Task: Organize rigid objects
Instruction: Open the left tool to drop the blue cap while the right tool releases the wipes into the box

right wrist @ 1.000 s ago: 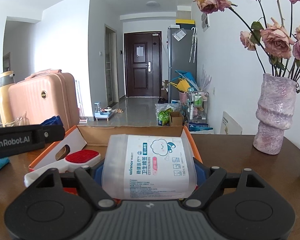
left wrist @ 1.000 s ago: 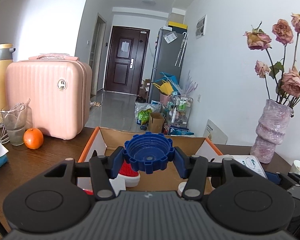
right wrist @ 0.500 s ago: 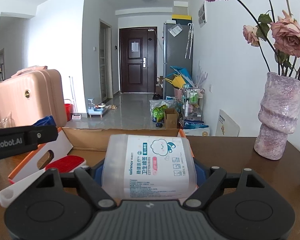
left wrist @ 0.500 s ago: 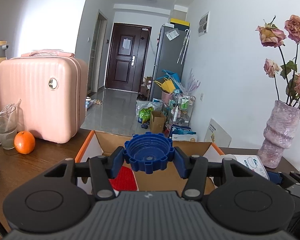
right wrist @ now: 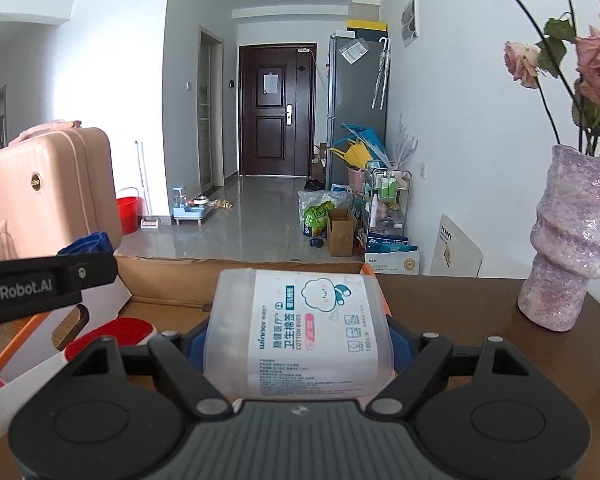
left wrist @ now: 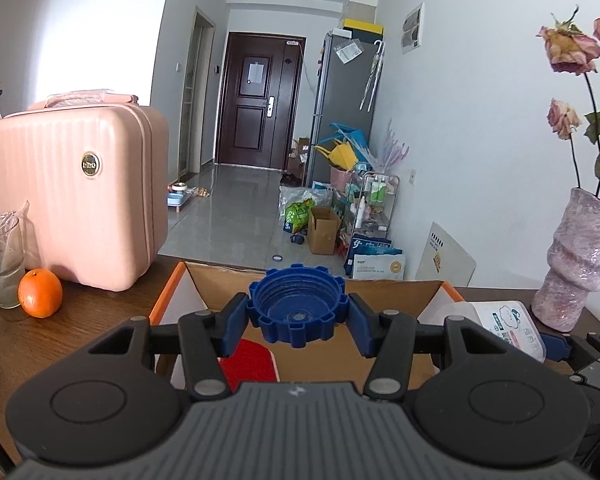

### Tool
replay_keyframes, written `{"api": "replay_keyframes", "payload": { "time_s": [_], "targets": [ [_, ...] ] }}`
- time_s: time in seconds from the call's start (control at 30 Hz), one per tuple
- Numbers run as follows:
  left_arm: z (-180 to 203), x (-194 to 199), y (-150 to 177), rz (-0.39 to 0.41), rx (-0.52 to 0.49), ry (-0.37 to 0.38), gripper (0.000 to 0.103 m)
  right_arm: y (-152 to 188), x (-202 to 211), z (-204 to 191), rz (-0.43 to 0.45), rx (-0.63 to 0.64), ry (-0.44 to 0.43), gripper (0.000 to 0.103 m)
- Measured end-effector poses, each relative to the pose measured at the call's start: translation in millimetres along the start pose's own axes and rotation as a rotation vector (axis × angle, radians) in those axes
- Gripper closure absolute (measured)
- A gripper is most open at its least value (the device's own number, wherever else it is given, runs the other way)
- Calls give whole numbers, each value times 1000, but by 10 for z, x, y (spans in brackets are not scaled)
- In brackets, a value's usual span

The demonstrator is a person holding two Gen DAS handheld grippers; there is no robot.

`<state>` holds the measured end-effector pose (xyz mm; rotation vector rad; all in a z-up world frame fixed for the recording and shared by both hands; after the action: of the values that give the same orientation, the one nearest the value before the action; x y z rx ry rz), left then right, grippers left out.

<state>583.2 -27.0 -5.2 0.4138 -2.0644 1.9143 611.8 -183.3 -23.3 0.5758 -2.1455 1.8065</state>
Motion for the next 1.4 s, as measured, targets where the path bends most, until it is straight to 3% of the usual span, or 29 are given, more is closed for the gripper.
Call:
{"api": "replay_keyframes", "payload": {
  "time_s": [0.1, 0.17, 0.2, 0.23, 0.3, 0.87, 1.4],
  "targets": [
    [-23, -53, -13, -13, 0, -10, 49, 19, -76, 4, -26, 1, 1, 21],
    [-50, -81, -3, -37, 1, -26, 43, 49, -117, 23, -51, 6, 2, 21],
    [-63, -96, 7, -57, -1, -19, 21, 58, -127, 34, -55, 5, 10, 20],
    [-72, -95, 11, -63, -1, -15, 6, 55, -132, 46, -55, 2, 20, 12],
    [-114, -41, 3, -42, -8, -47, 0, 45, -117, 58, -46, -6, 28, 3],
    [-225, 36, -38, -34, 6, -58, 0, -21, -51, 73, -43, -19, 18, 2],
    [-212, 284, -14, -3, -17, -35, 0, 3, 255, 85, 15, -3, -3, 0]
  ]
}}
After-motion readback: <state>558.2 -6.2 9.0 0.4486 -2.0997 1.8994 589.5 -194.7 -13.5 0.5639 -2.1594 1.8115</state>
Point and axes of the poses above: each gripper's, at about its wrist camera, not at the fingertips, and x roughly against the way its jaws point, z to its right, y to its underside, the point moved 5 cm from there along -x, roughly the way its jaws point, and after that the axes turned 12 degrees about -x, right-handed, at the moved point
